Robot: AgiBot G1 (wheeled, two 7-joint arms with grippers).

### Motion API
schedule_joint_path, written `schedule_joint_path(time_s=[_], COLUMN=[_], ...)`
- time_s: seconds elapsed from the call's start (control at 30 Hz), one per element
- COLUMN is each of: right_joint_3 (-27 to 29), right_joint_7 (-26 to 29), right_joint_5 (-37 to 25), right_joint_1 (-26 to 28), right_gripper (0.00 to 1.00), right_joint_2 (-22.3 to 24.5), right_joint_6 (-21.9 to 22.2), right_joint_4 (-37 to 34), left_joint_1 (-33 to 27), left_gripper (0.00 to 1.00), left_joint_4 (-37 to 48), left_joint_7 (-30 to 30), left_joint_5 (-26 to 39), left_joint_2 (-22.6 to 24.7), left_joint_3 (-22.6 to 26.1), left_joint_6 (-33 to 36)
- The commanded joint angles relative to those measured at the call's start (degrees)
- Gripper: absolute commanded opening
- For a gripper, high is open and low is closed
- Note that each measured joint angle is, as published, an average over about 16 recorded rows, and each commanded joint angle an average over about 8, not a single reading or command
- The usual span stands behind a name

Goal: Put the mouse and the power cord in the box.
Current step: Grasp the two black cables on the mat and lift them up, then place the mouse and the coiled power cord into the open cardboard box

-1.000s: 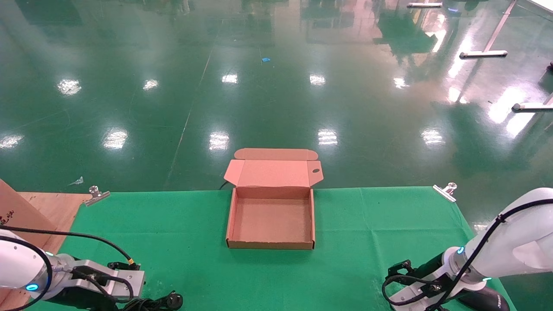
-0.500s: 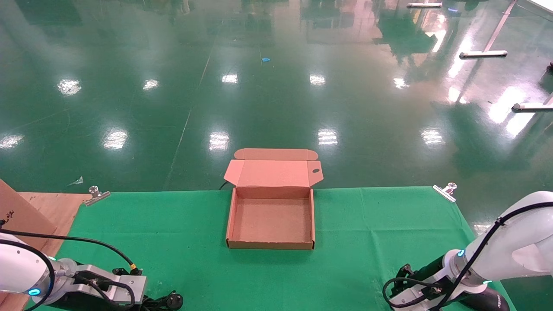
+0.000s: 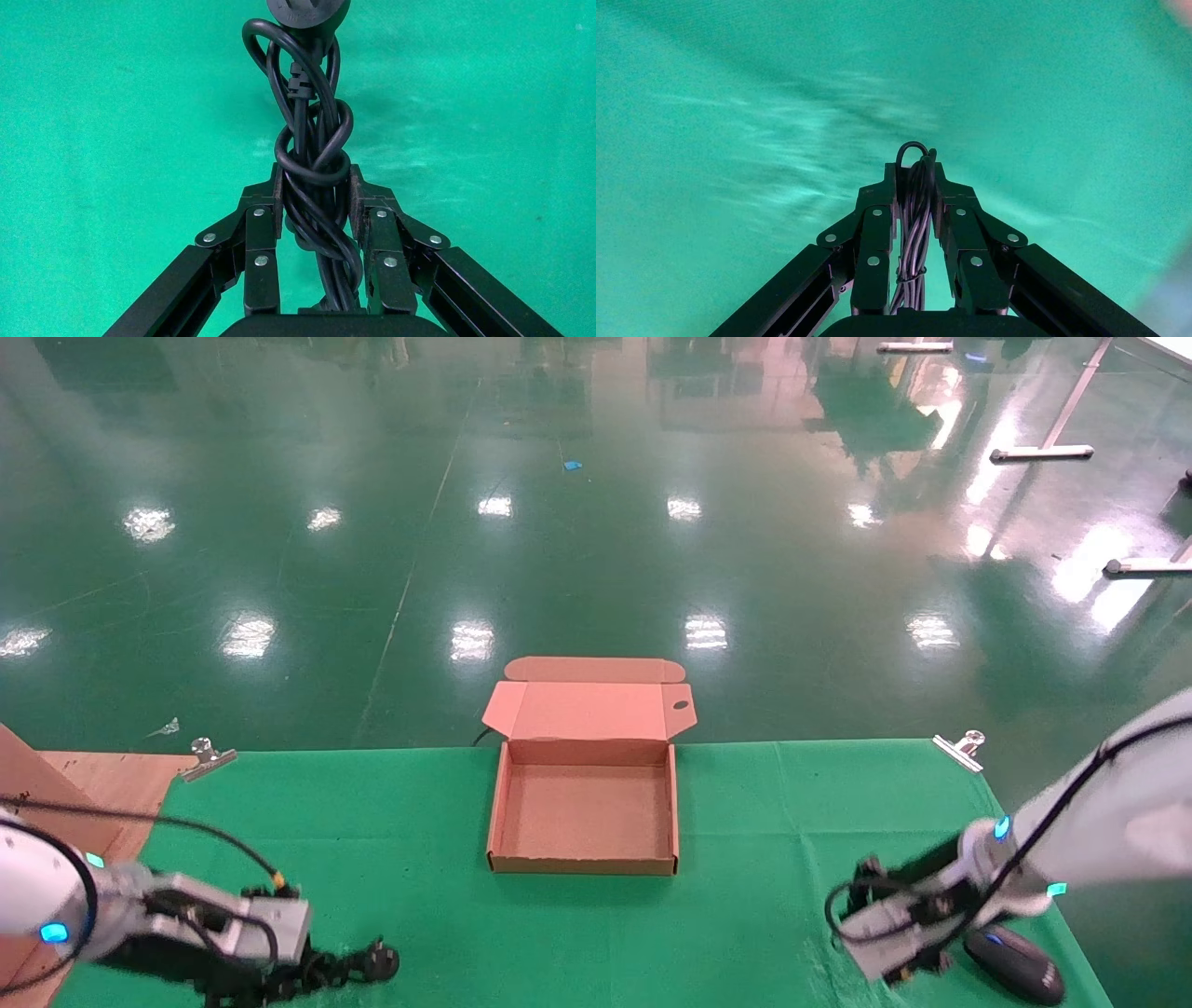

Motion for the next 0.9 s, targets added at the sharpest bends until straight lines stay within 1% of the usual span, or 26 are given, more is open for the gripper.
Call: schedule_joint_path(time_s=[0.03, 0.17, 0.27, 0.37, 0.53, 0.63, 0.77, 0.9], right_joint_3=[0.34, 1.03, 1.51, 1.94, 2.74, 3.00, 2.50, 1.14], right_joint_7=[-0.26, -0.14, 0.39, 1.27, 3.20, 4.69, 7.31, 10.10], right_joint_5=[0.48, 1.47, 2.16, 2.78, 4.13, 5.33, 7.24, 9.43], right_joint_1=[1.58, 5.93, 9.03, 11.78, 15.22, 16.00, 15.44, 14.08], right_gripper=[0.00, 0.00, 0.00, 0.00, 0.00, 0.00, 0.00, 0.00], right_joint_2=[0.27, -0.24, -1.19, -2.61, -5.34, -6.43, -6.96, -7.04], right_joint_6=[-0.82, -3.18, -4.58, -5.28, -5.04, -4.42, -2.89, 0.65], right_joint_4=[0.42, 1.50, 2.23, 2.85, 4.67, 7.37, 12.44, 17.25], left_joint_1=[-1.34, -5.68, -9.00, -11.98, -15.74, -17.12, -17.67, -17.37], left_gripper=[0.00, 0.00, 0.00, 0.00, 0.00, 0.00, 0.00, 0.00], left_joint_4=[-0.34, -1.43, -2.27, -2.98, -3.59, -3.69, -3.20, -2.13], left_joint_7=[0.21, 0.57, 0.76, 0.80, 0.62, 0.92, 1.60, 2.13], left_joint_5=[0.00, 0.13, 0.20, 0.10, -1.04, -1.78, -2.75, -4.08], left_joint_2=[-0.22, 0.23, 1.02, 2.24, 5.14, 7.23, 9.85, 11.75], left_joint_3=[0.00, 0.08, 0.09, -0.06, -1.02, -1.63, -2.39, -3.35], left_joint_6=[1.25, 3.93, 4.55, 3.62, -0.26, -3.30, -7.09, -9.80])
